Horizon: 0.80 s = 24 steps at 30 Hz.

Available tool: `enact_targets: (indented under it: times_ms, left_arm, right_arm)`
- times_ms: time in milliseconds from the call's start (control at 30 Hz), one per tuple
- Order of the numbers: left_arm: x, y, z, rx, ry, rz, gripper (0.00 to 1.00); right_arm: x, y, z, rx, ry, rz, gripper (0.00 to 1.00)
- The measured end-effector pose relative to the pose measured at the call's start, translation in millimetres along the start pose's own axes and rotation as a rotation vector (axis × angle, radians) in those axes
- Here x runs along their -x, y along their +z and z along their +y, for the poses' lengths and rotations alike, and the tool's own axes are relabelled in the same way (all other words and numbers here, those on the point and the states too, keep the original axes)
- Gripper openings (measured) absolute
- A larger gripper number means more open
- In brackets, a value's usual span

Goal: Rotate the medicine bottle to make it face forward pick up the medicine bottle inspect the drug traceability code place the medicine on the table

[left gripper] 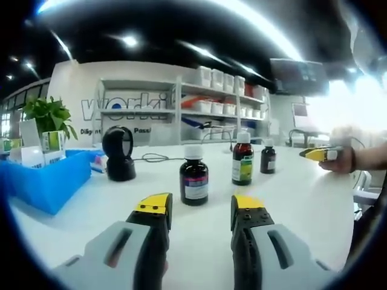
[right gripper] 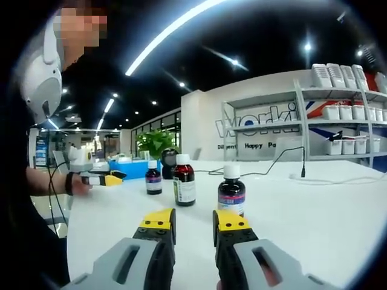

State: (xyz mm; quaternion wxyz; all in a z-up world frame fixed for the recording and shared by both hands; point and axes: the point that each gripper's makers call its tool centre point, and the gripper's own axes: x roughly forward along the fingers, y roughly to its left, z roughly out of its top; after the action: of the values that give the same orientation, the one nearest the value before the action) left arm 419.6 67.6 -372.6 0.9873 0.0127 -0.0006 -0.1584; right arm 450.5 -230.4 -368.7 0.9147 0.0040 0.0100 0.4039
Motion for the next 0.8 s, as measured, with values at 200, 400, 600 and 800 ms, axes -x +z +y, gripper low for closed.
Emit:
enact_targets:
  times_ms: [200,400,600,800]
  left_arm:
    - [0.6,2.2,-0.7,0.007,-0.001,-0.006,0.30]
    - [0.5,2.3,-2.8,0.000,-0.007,-0.003,0.30]
    - [0.3,2.5,0.1,0.005,0.008,-0.003,0.30]
    - [-1.5,-0.4,-3.7,-0.014,-0.009,0.010,0.30]
  right_arm:
    - [-0.1,-0.7,-1.3,-0.002,-0.010,0.006,0.19]
    - [0.2,-0.2,-1.7,0.005,-0.012,0.008,0.19]
    - [-0.7,0.2,-0.2,0.003,-0.018,0.014,0.20]
    - [0.1,-2.7,-5.1,-0.004,-0.034,0.023,0.20]
